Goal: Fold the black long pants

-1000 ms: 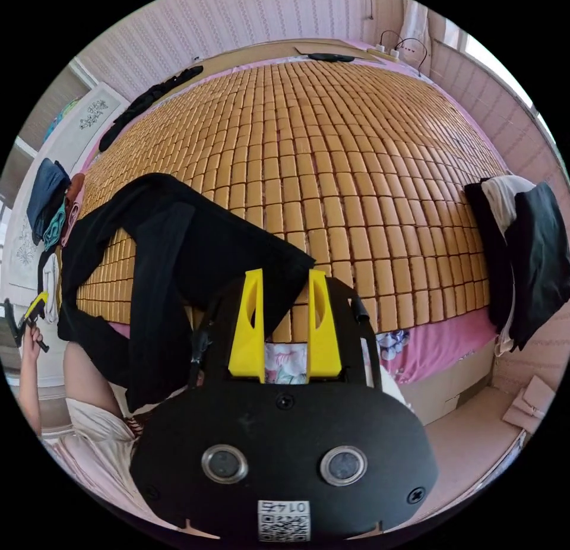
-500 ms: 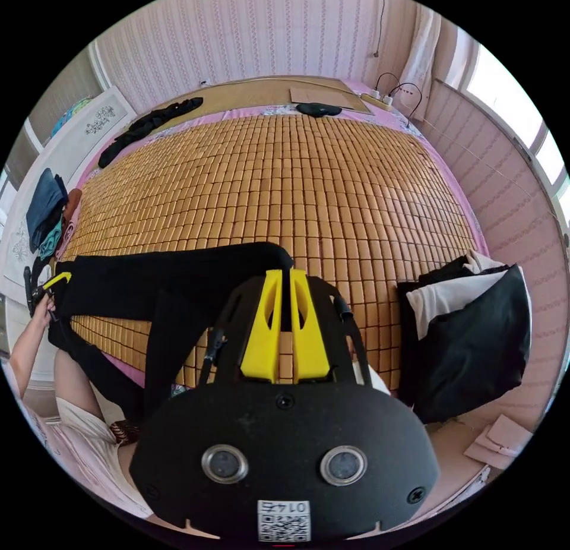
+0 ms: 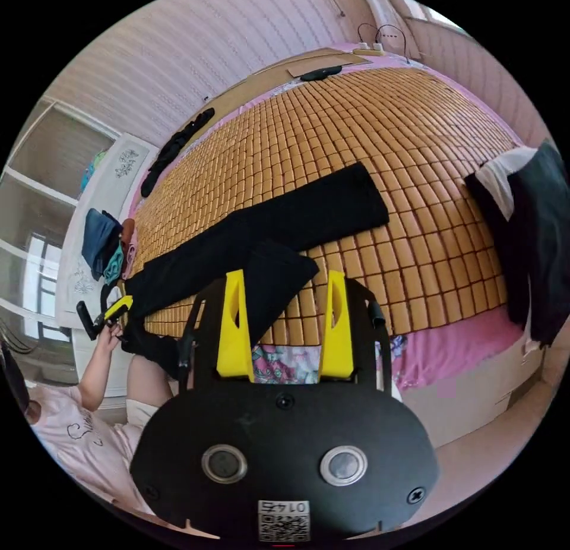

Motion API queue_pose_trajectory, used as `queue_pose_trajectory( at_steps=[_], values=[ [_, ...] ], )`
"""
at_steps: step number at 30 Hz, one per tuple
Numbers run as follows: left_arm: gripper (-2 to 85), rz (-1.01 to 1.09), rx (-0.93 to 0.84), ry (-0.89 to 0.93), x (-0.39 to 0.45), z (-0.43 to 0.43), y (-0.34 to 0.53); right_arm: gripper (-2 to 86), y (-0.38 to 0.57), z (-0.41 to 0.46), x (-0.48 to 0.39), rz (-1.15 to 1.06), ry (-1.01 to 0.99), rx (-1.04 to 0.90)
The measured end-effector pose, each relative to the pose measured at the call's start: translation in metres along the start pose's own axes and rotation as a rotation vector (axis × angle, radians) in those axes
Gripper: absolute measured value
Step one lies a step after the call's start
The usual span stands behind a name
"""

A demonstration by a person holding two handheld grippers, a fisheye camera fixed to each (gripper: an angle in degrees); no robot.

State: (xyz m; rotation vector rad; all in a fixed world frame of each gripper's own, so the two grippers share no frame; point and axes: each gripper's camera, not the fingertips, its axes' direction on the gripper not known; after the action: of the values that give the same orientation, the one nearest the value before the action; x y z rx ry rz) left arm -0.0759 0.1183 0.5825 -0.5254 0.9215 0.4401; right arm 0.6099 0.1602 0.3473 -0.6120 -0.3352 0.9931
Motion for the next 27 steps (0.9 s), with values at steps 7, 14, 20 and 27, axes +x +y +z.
queue_pose_trajectory(
  at_steps=[7, 14, 20, 27],
  values=[
    [7.8, 0.108, -0.069, 0.04, 0.075, 0.006, 0.059, 1.9, 0.017, -0.022, 0.021, 0.004, -0.281, 0.032],
    [7.9, 0.11, 0.005, 0.049, 0.087, -0.019, 0.059, 0.6, 0.047, -0.173, -0.016, -0.259, -0.391, 0.446],
    [7.8, 0.075, -0.015, 0.031, 0.081, -0.009, 0.069, 0.6, 0.103, -0.151, 0.09, 0.066, -0.128, 0.414],
    [6.2, 0.053, -0.175, 0.031, 0.07, 0.045, 0.089, 0.5, 0.108, -0.062, 0.159, 0.343, -0.112, 0.304]
  ],
)
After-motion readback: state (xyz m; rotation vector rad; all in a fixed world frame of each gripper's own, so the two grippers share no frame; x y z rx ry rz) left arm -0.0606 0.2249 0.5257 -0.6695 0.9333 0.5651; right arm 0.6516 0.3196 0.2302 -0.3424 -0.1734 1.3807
